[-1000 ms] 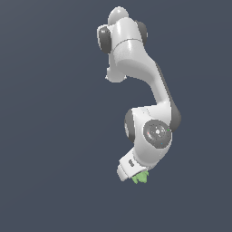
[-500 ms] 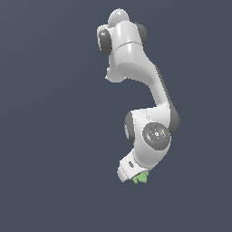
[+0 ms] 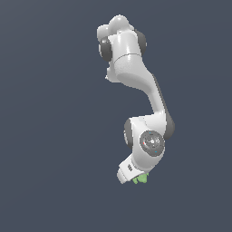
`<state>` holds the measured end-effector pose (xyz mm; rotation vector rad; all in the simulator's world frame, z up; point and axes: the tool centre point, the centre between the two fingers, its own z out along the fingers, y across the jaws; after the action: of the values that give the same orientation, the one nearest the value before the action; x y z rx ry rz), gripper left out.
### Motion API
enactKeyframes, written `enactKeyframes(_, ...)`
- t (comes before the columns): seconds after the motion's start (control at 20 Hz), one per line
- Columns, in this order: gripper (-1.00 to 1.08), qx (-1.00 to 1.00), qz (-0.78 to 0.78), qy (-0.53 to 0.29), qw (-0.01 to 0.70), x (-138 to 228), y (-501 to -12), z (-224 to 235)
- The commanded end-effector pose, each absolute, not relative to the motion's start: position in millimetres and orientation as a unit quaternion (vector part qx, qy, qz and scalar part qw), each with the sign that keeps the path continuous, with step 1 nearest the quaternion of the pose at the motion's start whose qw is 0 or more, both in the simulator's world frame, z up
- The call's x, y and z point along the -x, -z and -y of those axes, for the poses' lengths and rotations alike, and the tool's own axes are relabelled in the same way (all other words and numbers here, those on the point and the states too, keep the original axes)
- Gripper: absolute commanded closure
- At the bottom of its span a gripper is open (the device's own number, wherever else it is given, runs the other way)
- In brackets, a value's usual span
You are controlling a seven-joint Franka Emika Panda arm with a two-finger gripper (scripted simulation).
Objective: Pick up the object and move it to a goal position.
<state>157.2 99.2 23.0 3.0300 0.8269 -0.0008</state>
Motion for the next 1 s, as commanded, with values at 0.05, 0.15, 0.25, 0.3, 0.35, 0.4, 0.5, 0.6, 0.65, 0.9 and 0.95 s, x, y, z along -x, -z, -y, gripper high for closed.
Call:
enactKeyframes(0.05,-0.92,-0.965,-0.264,0.000,0.000,-158.2,-22.0,-100.1)
enactKeyframes(0.15,1.08,-0.965,-0.264,0.000,0.000,-158.3,-22.3,-100.2)
enactKeyframes(0.25,1.08,-0.965,-0.264,0.000,0.000,-158.3,-22.3,-100.2)
enactKeyframes(0.3,1.08,-0.965,-0.264,0.000,0.000,-158.3,-22.3,-100.2)
enactKeyframes(0.35,1.08,-0.965,-0.264,0.000,0.000,-158.3,-22.3,-100.2)
enactKeyframes(0.4,1.08,-0.965,-0.264,0.000,0.000,-158.3,-22.3,-100.2)
enactKeyframes(0.5,1.08,-0.965,-0.264,0.000,0.000,-158.3,-22.3,-100.2)
enactKeyframes(0.6,1.08,-0.965,-0.264,0.000,0.000,-158.3,-22.3,-100.2)
enactKeyframes(0.65,1.08,-0.965,-0.263,-0.001,0.001,-158.9,-23.5,-99.1)
enactKeyframes(0.9,1.08,-0.965,-0.263,-0.001,0.001,-157.8,-25.1,-98.6)
enactKeyframes(0.95,1.08,-0.965,-0.263,-0.001,0.001,-157.3,-25.8,-98.4)
